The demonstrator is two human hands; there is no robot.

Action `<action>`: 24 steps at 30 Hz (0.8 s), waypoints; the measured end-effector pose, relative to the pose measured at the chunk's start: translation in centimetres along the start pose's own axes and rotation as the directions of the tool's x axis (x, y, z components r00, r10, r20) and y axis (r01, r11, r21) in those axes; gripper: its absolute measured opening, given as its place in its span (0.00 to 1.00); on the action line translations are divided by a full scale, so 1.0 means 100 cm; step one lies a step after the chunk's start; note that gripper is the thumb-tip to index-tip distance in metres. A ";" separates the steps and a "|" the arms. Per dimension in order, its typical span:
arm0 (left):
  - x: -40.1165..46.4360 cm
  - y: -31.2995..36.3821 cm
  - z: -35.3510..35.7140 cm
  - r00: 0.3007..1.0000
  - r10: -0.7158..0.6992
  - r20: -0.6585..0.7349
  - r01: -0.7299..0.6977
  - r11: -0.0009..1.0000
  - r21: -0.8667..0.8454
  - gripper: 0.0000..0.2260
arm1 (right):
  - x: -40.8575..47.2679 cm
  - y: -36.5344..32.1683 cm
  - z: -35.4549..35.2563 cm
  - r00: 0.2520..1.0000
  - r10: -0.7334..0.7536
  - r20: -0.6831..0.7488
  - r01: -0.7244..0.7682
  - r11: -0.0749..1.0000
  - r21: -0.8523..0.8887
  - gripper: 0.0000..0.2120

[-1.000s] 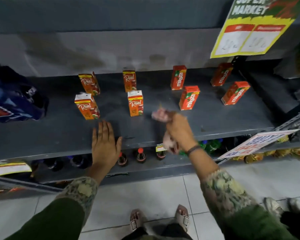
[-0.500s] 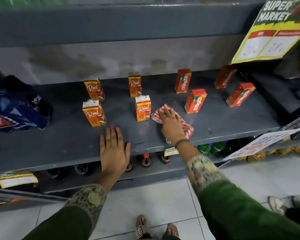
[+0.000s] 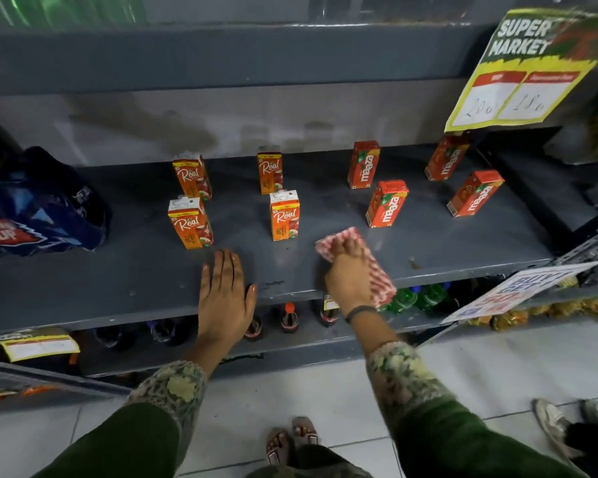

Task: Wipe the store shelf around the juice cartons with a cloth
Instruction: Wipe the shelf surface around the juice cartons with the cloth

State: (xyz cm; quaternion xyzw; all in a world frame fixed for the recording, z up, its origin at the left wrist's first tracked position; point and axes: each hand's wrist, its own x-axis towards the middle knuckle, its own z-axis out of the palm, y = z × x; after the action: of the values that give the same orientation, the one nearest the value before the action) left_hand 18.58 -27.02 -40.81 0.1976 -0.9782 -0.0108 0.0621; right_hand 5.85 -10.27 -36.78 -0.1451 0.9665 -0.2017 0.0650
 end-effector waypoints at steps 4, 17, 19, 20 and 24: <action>-0.010 -0.014 0.000 1.000 0.002 0.003 -0.002 1.000 -0.005 0.29 | -0.040 -0.043 0.029 0.909 -0.400 0.120 0.397 0.917 0.047 0.25; -0.020 -0.133 -0.020 0.948 -0.314 -0.055 0.312 0.949 -0.036 0.31 | -0.027 0.005 -0.011 0.993 0.119 -0.019 -0.117 0.990 0.080 0.32; -0.016 -0.149 -0.019 0.952 -0.305 -0.030 0.305 0.952 -0.018 0.32 | -0.041 -0.027 0.014 0.998 -0.050 0.050 0.051 0.999 -0.014 0.35; -0.014 -0.155 -0.018 0.957 -0.289 -0.014 0.289 0.957 -0.004 0.32 | -0.050 -0.047 0.024 0.989 -0.128 0.075 0.130 0.991 -0.019 0.36; -0.011 -0.163 -0.015 0.968 -0.251 0.026 0.251 0.968 0.002 0.32 | -0.082 -0.105 0.055 0.959 -0.263 0.104 0.263 0.965 0.014 0.32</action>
State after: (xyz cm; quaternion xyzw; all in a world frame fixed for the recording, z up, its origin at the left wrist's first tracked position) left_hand 26.07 -41.61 -40.20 0.3198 -0.9460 -0.0215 0.0475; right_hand 17.31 -18.98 -37.00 -0.2824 0.9340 -0.2004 0.0882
